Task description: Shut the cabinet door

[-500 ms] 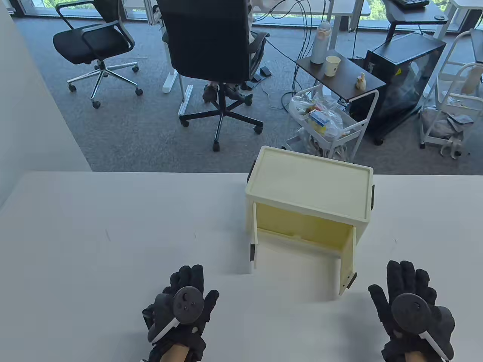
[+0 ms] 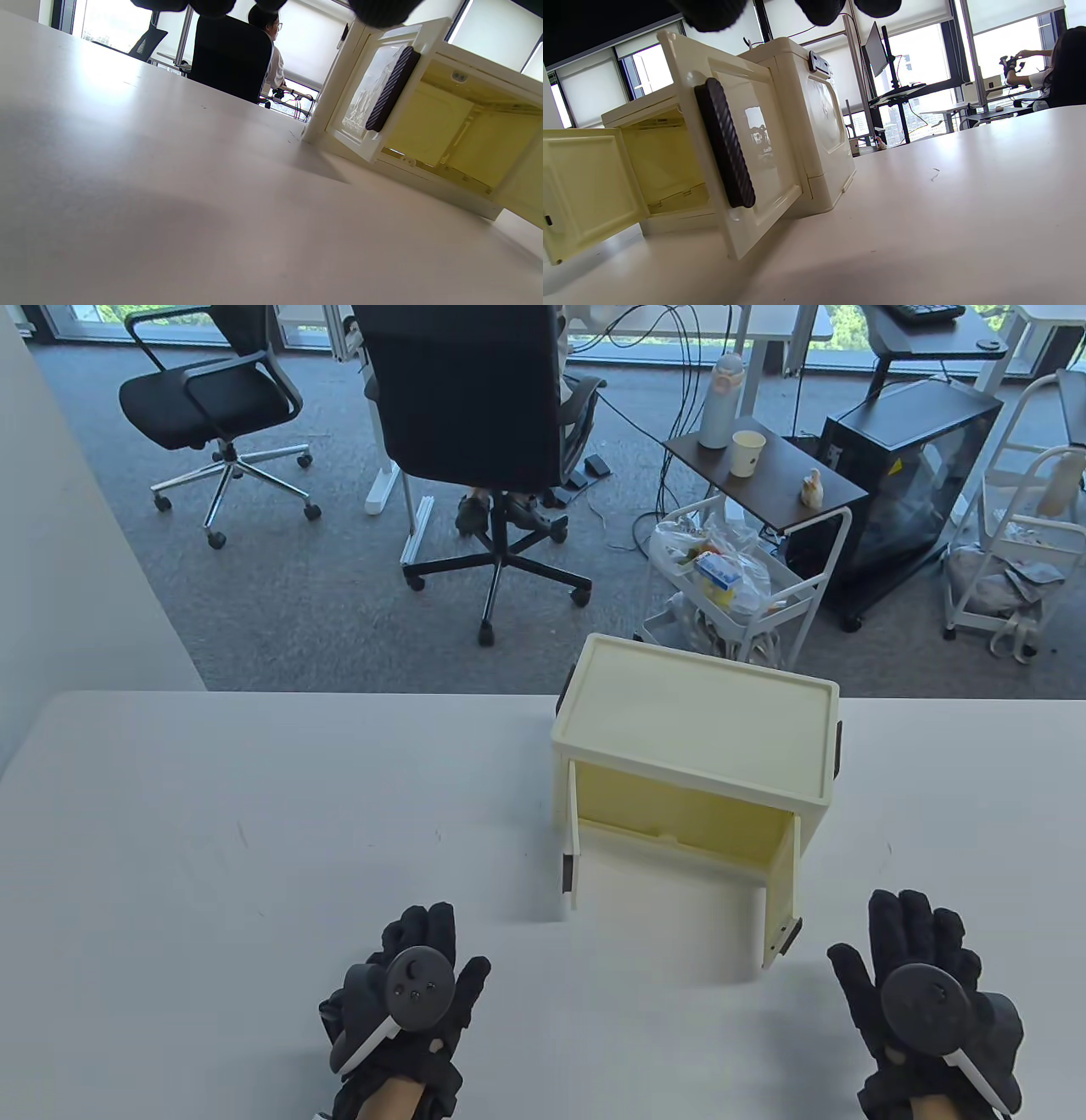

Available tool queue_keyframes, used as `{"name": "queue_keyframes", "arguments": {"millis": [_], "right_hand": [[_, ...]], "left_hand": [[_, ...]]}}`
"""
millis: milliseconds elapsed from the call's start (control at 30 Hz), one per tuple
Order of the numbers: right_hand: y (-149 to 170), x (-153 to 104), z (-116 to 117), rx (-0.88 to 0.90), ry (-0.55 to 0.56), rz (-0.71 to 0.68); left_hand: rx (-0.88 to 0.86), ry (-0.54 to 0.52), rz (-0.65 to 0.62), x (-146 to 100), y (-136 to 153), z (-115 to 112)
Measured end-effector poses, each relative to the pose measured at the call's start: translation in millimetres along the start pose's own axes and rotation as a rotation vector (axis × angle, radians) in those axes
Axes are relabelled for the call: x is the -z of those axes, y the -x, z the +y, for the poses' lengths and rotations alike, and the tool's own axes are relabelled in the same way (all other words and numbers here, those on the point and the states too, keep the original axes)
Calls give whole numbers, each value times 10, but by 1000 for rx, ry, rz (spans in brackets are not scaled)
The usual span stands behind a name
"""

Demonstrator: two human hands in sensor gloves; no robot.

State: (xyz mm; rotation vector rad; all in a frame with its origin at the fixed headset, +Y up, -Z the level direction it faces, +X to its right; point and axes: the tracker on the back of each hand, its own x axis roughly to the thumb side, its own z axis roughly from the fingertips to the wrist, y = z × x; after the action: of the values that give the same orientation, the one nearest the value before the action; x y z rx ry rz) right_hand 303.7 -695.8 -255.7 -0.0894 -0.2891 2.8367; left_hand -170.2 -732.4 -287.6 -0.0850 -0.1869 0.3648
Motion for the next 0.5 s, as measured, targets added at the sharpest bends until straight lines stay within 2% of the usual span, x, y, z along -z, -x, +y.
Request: {"name": "queue_keyframes", "arguments": {"millis": [500], "right_hand": [[-18, 8, 25, -9, 15, -11]], "left_hand": [[5, 27, 8, 15, 12, -67]]}}
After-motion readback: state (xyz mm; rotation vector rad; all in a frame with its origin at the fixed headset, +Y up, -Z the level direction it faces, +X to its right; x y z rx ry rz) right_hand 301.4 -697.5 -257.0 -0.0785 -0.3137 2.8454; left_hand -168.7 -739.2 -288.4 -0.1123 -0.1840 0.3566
